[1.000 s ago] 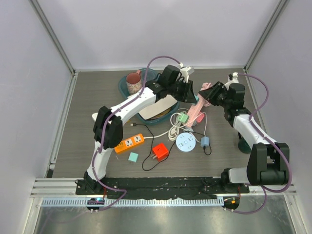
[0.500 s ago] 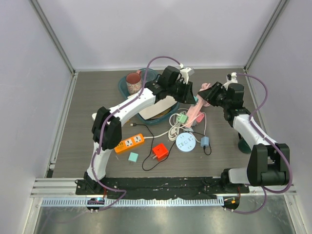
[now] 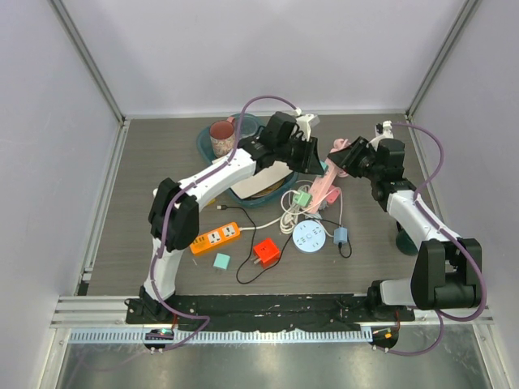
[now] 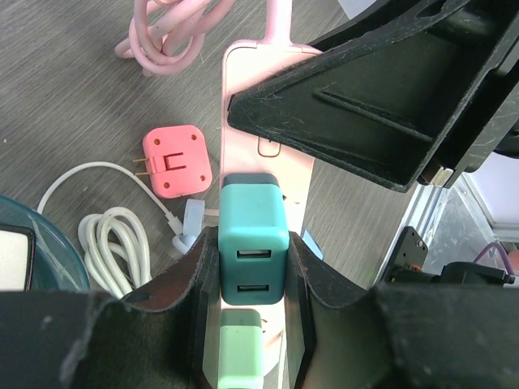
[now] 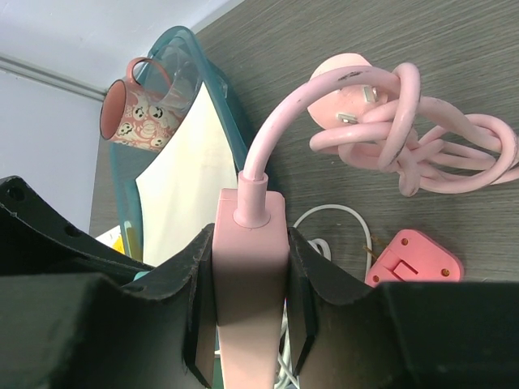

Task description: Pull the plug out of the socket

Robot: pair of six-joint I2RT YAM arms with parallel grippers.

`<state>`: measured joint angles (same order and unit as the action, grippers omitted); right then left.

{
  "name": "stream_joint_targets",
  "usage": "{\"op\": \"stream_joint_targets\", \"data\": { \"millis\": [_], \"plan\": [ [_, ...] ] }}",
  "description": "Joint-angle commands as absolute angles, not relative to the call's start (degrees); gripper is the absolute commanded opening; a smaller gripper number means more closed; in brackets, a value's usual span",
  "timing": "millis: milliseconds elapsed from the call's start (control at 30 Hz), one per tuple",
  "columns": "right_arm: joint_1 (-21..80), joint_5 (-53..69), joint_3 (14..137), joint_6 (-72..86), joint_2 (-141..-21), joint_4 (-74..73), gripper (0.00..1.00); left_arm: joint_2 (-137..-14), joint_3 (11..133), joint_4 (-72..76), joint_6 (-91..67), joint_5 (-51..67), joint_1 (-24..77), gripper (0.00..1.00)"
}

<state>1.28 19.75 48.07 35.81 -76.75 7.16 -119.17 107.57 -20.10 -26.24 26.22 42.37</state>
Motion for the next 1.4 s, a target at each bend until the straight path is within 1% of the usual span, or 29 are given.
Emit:
{"op": "stream_joint_targets", "data": {
  "millis": [0, 233, 333, 467, 567, 867, 967, 1000, 1100, 1167, 1200, 1267, 1300, 1367],
  "plan": [
    [-1.8, 6.2, 46.4, 28.4, -78.3, 3.3, 0.01, -111.8, 111.1, -22.2, -25.6, 25.1, 39.7, 0.00],
    [-1.9, 3.4, 45.0, 26.9, -78.0, 3.7, 0.01, -112.5, 114.3, -25.4, -24.2, 23.0, 39.7, 0.00],
    [-1.9, 1.7, 45.0, 26.4, -78.0, 2.7, 0.01, -111.2, 113.5, -25.8, -23.6, 22.2, 39.7, 0.00],
    [-2.2, 0.7, 44.9, 26.0, -77.9, 2.2, 0.01, -108.6, 107.8, -25.1, -24.1, 22.0, 39.7, 0.00],
    [-2.3, 2.9, 44.1, 25.9, -76.9, 4.6, 0.01, -106.8, 105.2, -23.9, -23.5, 21.5, 39.7, 0.00],
    [-2.3, 11.3, 46.9, 30.4, -76.0, 4.5, 0.01, -104.1, 107.8, -27.4, -21.4, 21.4, 39.7, 0.00],
    [-2.3, 11.4, 47.5, 32.1, -74.2, 3.9, 0.01, -102.8, 107.8, -30.2, -20.6, 18.5, 39.6, 0.00],
    [-2.3, 11.1, 47.8, 32.2, -73.5, 3.6, 0.01, -101.5, 107.7, -32.5, -20.3, 14.9, 39.6, 0.00],
    [-2.3, 10.8, 49.1, 31.6, -71.3, 1.9, 0.01, -98.1, 103.8, -34.9, -21.1, 10.6, 37.2, 0.00],
    [-2.3, 11.2, 50.0, 31.4, -70.9, 0.4, 0.01, -93.4, 99.3, -35.3, -22.5, 7.3, 32.7, 0.00],
    [-2.3, 11.4, 50.7, 31.6, -70.8, 0.4, 0.01, -91.8, 97.5, -35.6, -23.2, 6.3, 28.3, 0.00],
    [-2.3, 12.5, 51.0, 32.0, -70.2, -1.2, 0.01, -86.8, 91.3, -34.9, -26.4, 6.4, 23.0, 0.00],
    [-2.3, 12.7, 51.0, 32.2, -70.1, -1.3, 0.01, -85.0, 88.8, -33.2, -27.5, 7.0, 17.7, 0.00],
    [-2.3, 13.2, 51.0, 32.4, -69.8, -1.2, 0.01, -80.0, 81.8, -31.7, -31.4, 9.0, 12.9, 0.00]
  ]
}}
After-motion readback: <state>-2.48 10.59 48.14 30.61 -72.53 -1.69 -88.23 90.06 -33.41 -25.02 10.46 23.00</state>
